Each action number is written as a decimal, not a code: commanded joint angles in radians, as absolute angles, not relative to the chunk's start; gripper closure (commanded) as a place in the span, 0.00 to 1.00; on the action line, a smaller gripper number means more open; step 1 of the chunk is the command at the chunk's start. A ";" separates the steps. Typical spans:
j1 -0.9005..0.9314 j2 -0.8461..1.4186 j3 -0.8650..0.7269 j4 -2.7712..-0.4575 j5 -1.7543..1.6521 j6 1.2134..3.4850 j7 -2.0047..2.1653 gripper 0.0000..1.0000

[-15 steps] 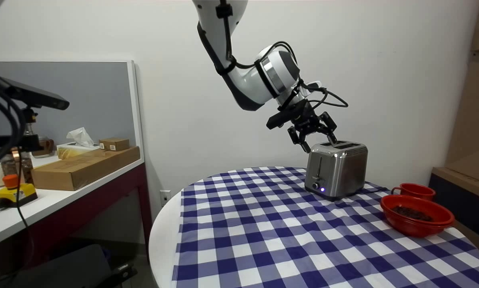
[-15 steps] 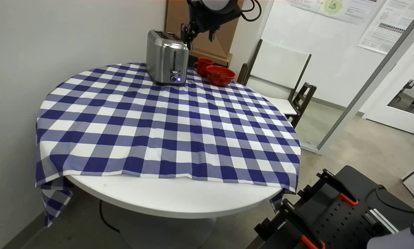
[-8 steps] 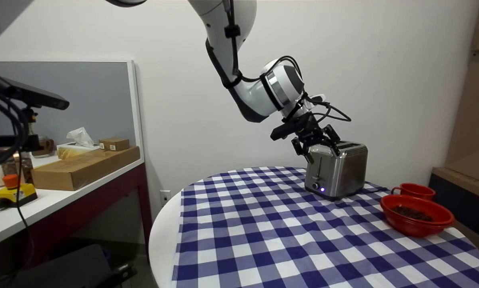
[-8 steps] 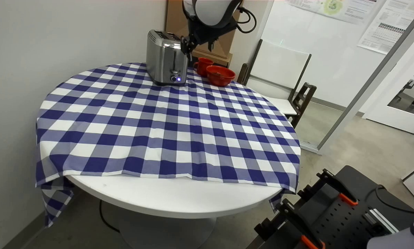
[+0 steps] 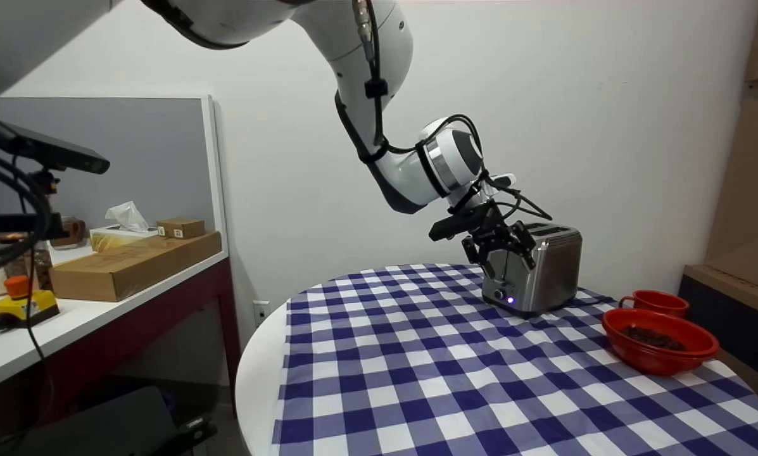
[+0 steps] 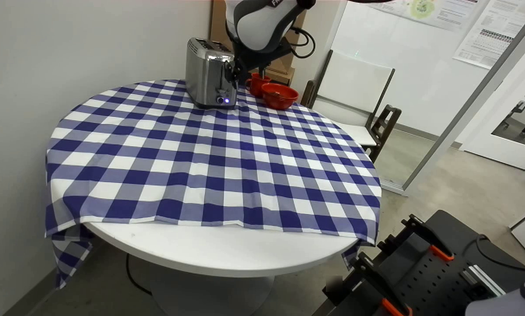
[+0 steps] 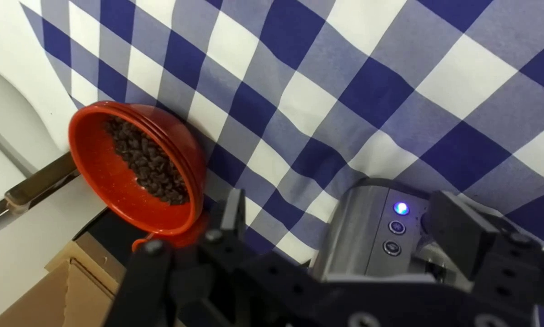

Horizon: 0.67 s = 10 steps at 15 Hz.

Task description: Press the button on the toaster

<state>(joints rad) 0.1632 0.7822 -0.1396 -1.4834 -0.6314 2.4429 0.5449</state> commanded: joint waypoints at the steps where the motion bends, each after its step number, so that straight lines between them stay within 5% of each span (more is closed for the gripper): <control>1: 0.189 0.786 -0.173 -1.485 -0.599 2.450 0.529 0.00; 10: 0.236 0.777 -0.229 -1.518 -0.622 2.430 0.600 0.00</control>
